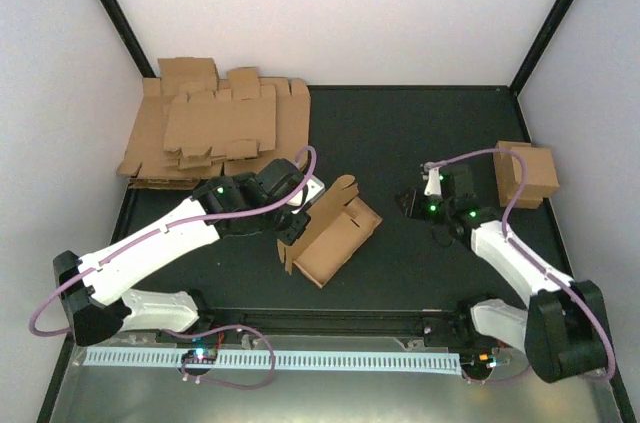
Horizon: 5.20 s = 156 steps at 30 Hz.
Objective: Fold the paper box
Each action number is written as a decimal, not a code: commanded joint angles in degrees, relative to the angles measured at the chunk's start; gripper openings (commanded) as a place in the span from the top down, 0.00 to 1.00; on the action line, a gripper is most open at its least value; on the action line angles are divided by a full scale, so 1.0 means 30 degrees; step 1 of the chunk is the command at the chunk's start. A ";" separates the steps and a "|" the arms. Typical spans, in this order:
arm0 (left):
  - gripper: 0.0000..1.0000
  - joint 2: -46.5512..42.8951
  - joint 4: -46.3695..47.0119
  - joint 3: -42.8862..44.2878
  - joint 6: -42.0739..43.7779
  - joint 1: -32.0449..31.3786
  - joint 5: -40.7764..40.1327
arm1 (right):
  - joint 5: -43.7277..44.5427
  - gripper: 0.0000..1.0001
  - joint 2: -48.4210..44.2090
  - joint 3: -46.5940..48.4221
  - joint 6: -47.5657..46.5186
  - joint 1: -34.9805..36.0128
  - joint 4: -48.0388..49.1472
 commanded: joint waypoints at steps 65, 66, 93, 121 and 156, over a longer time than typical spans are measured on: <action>0.99 -0.1976 0.0443 0.0635 0.0773 0.0145 0.2183 | -1.4729 0.13 0.4463 -0.3919 0.3772 -0.0037 1.1003; 0.98 -0.1974 0.0470 0.0604 0.0745 0.0145 0.2170 | -1.5024 0.13 0.4402 -0.4021 0.4098 -0.0039 1.1475; 0.98 -0.1829 0.0349 0.0968 0.1024 0.0350 0.3396 | -0.7469 0.01 0.2052 -0.2386 -0.1731 0.1455 0.3771; 0.99 -0.1251 0.0437 0.1261 0.1191 0.0335 0.3539 | -0.9944 0.06 0.1642 -0.3454 -0.1118 0.1458 0.5848; 0.99 -0.1076 0.0358 0.0704 0.0561 0.0787 0.3290 | -0.8399 0.07 -0.2599 -0.3813 -0.0774 0.1455 0.4146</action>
